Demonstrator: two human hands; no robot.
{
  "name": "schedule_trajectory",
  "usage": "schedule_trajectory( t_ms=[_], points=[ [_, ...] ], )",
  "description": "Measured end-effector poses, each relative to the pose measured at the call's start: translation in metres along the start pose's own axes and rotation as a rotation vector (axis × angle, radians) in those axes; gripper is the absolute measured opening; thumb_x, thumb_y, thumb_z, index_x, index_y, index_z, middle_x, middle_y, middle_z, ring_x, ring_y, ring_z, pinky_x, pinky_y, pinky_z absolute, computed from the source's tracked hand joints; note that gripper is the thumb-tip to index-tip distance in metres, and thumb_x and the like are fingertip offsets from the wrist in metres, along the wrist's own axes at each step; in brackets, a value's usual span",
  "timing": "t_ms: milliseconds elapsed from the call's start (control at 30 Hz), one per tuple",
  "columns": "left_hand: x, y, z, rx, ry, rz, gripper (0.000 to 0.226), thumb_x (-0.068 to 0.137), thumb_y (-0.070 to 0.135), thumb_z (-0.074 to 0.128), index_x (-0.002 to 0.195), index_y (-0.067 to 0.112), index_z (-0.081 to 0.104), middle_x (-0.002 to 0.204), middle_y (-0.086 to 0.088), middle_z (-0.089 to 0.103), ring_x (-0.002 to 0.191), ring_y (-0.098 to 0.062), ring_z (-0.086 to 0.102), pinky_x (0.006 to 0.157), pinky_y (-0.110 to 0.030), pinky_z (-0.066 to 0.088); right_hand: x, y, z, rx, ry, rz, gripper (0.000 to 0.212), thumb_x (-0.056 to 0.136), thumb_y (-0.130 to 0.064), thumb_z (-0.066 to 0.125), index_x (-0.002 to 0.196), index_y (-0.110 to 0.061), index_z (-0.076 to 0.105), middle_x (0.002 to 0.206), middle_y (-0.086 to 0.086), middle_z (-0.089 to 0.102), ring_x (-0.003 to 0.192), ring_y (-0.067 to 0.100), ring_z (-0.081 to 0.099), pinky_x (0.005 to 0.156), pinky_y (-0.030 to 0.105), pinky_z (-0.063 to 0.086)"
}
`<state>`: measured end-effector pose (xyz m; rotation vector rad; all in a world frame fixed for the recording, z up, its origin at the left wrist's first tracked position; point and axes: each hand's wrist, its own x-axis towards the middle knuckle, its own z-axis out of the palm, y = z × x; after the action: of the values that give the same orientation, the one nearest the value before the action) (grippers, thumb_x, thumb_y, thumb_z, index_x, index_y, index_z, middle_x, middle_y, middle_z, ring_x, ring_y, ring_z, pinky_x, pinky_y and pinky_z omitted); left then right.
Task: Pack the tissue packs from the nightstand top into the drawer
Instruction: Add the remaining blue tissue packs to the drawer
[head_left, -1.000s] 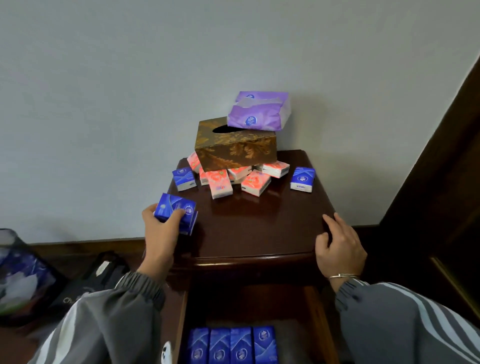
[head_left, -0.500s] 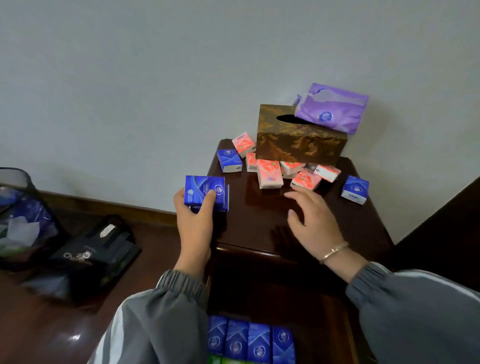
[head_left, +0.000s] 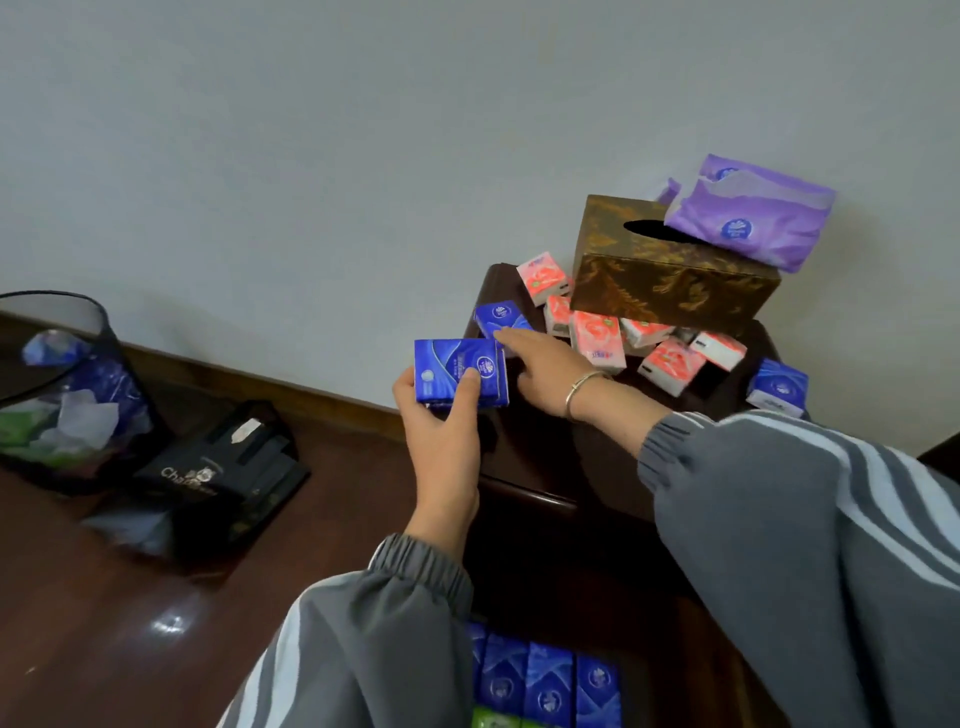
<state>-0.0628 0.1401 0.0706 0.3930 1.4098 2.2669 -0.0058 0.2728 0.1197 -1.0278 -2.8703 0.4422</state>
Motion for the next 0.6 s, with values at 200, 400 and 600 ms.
schedule_trajectory(
  t_ms=[200, 400, 600],
  points=[
    [0.002, -0.002, -0.001, 0.086, 0.025, 0.058, 0.037, 0.086, 0.017, 0.069, 0.114, 0.026, 0.048, 0.101, 0.01, 0.062, 0.082, 0.009, 0.062, 0.073, -0.007, 0.046, -0.109, 0.052, -0.018, -0.018, -0.036, -0.1, 0.062, 0.083, 0.004, 0.041, 0.139, -0.022, 0.046, 0.146, -0.006, 0.043, 0.137, 0.009, 0.034, 0.11, 0.016, 0.022],
    [0.029, -0.004, -0.04, 0.199, 0.074, 0.061, 0.04, 0.083, 0.023, 0.071, 0.116, 0.025, 0.047, 0.099, 0.013, 0.062, 0.079, 0.012, 0.061, 0.071, -0.006, 0.046, -0.156, 0.073, -0.011, 0.014, 0.119, -0.019, 0.046, 0.082, 0.003, 0.051, 0.122, -0.017, 0.063, 0.129, -0.004, 0.06, 0.126, 0.012, 0.05, 0.108, 0.019, 0.028],
    [0.045, -0.002, -0.056, 0.323, 0.081, 0.065, 0.041, 0.082, 0.027, 0.072, 0.115, 0.028, 0.047, 0.095, 0.017, 0.061, 0.072, 0.017, 0.058, 0.065, -0.001, 0.042, -0.123, 0.076, -0.003, 0.126, 0.501, 0.054, 0.029, 0.081, -0.001, 0.063, 0.109, -0.008, 0.07, 0.114, 0.009, 0.068, 0.112, 0.027, 0.059, 0.099, 0.032, 0.04]
  ],
)
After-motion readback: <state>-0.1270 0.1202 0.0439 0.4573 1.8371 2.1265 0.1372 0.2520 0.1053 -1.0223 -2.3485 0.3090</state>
